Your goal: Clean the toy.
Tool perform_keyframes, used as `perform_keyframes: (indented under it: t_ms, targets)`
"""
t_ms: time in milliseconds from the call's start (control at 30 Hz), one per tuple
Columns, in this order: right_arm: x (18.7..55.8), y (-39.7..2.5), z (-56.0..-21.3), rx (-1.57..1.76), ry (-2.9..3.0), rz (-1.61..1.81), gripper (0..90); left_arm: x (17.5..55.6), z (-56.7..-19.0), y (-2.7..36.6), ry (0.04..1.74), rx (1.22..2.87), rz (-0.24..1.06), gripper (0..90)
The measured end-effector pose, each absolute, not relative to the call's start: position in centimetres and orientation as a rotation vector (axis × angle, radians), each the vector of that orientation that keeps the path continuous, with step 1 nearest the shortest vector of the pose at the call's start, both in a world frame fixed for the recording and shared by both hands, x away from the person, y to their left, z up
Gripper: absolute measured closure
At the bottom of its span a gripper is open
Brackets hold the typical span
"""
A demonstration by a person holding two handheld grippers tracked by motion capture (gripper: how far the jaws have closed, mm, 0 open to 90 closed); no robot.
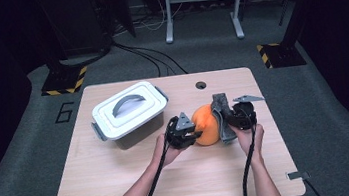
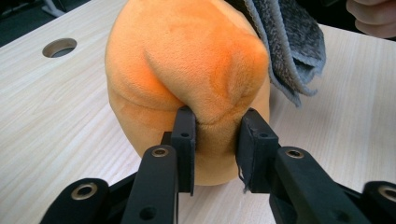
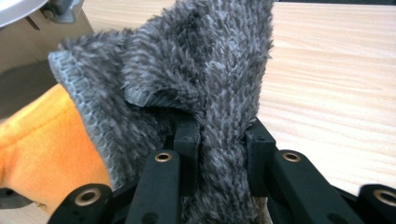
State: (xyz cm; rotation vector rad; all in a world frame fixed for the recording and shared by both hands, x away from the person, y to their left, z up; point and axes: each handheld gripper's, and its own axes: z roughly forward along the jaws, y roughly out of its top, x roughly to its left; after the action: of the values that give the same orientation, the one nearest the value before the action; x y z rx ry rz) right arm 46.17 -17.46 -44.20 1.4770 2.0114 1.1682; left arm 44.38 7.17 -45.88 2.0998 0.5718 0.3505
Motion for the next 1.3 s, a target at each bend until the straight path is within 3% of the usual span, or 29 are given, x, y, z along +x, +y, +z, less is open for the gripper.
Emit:
perform_keyframes:
  t_ms: [500, 567, 700, 800, 1300]
  targets:
    - [46.1, -17.1, -44.9, 1.478, 2.028, 1.15, 71.6, 44.3, -46.6, 7.1, 0.706, 2.051, 0.381, 38.3]
    - [46.1, -17.0, -45.1, 1.474, 2.034, 1.155, 71.6, 44.3, -46.8, 6.9, 0.723, 2.047, 0.391, 40.1]
    - [46.0, -17.1, -45.0, 1.468, 2.031, 1.153, 71.6, 44.2, -46.7, 6.7, 0.707, 2.051, 0.445, 61.1]
    - [45.6, -17.3, -44.6, 1.466, 2.023, 1.167, 71.7, 44.2, -46.4, 6.6, 0.682, 2.06, 0.463, 67.2]
    - [43.3, -17.1, -39.2, 1.322, 2.001, 1.323, 71.6, 43.8, -45.8, 6.0, 0.513, 2.129, 0.481, 67.9]
